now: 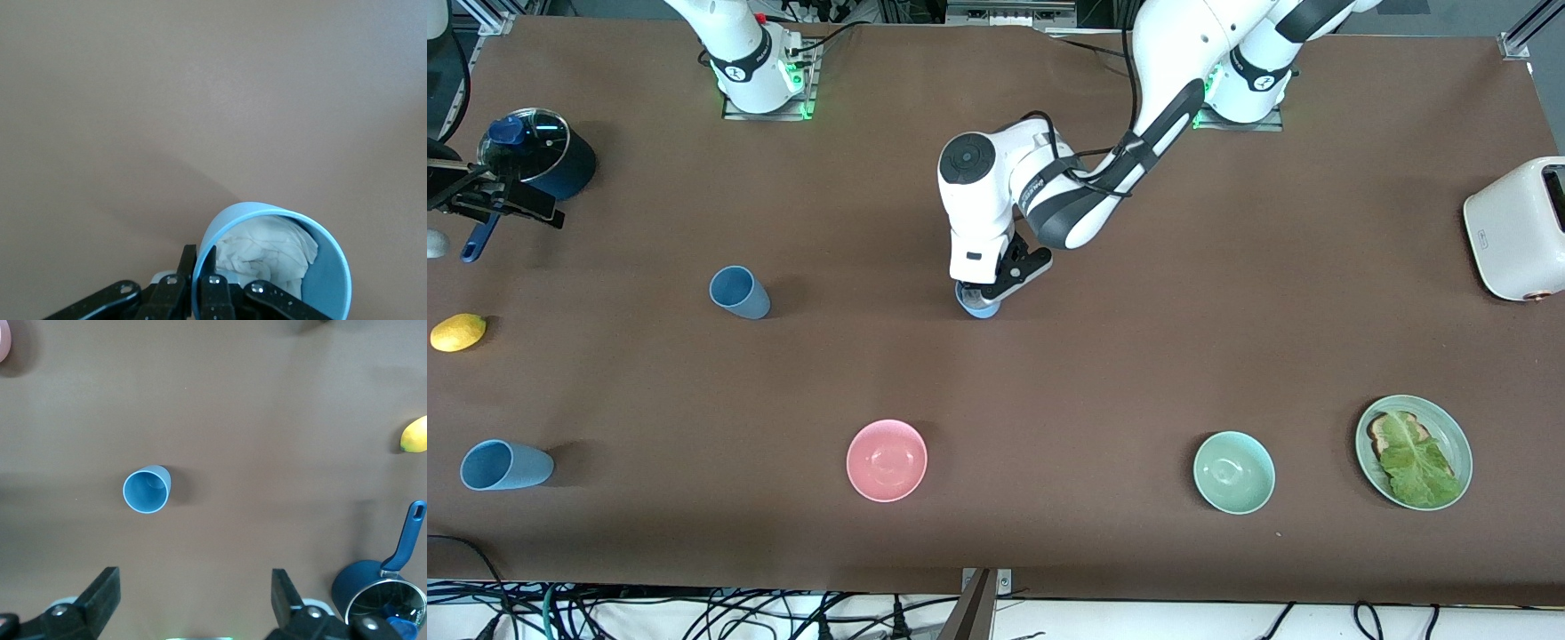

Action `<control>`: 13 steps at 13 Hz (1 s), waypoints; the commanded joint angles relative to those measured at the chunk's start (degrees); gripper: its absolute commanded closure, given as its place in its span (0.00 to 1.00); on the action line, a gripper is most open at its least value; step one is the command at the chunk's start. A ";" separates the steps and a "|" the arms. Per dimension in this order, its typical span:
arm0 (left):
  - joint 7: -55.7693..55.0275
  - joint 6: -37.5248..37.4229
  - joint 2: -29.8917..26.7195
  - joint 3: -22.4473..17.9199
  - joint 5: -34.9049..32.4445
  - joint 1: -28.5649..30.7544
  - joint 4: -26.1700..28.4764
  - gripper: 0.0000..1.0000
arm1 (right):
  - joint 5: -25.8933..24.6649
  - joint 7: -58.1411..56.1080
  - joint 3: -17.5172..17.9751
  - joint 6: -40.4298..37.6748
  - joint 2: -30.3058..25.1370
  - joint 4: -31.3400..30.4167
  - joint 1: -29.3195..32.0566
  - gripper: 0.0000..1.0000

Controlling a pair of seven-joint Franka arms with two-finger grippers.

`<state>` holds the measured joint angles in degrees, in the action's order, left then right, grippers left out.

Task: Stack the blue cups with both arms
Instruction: 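Carry the blue cup with the left gripper to the table middle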

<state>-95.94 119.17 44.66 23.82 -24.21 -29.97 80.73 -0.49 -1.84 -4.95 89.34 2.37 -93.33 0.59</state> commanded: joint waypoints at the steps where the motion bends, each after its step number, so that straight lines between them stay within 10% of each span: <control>1: -1.45 0.62 2.80 -0.09 -3.39 -0.70 -2.25 1.00 | -0.30 -0.09 0.21 -0.30 -0.53 -0.45 0.29 0.00; 5: -1.36 1.06 2.45 -0.09 -3.39 -0.35 -2.25 1.00 | -0.30 -0.09 0.21 -0.30 -0.53 -0.45 0.38 0.00; 7: -0.74 1.15 2.36 -0.09 -4.35 -0.17 -2.25 0.09 | -0.30 -0.09 0.21 -0.30 -0.53 -0.45 0.29 0.00; 8: -0.74 1.15 2.28 -0.09 -6.97 -0.09 -2.25 0.00 | -0.30 -0.09 0.21 -0.30 -0.53 -0.45 0.29 0.00; 13: 4.69 0.89 0.00 0.44 -8.23 1.14 -1.55 0.00 | -0.30 -0.09 0.21 -0.30 -0.53 -0.45 0.29 0.00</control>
<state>-94.45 120.44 46.06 23.65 -31.39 -29.77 79.16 -0.49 -1.84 -4.95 89.32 2.37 -93.33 0.59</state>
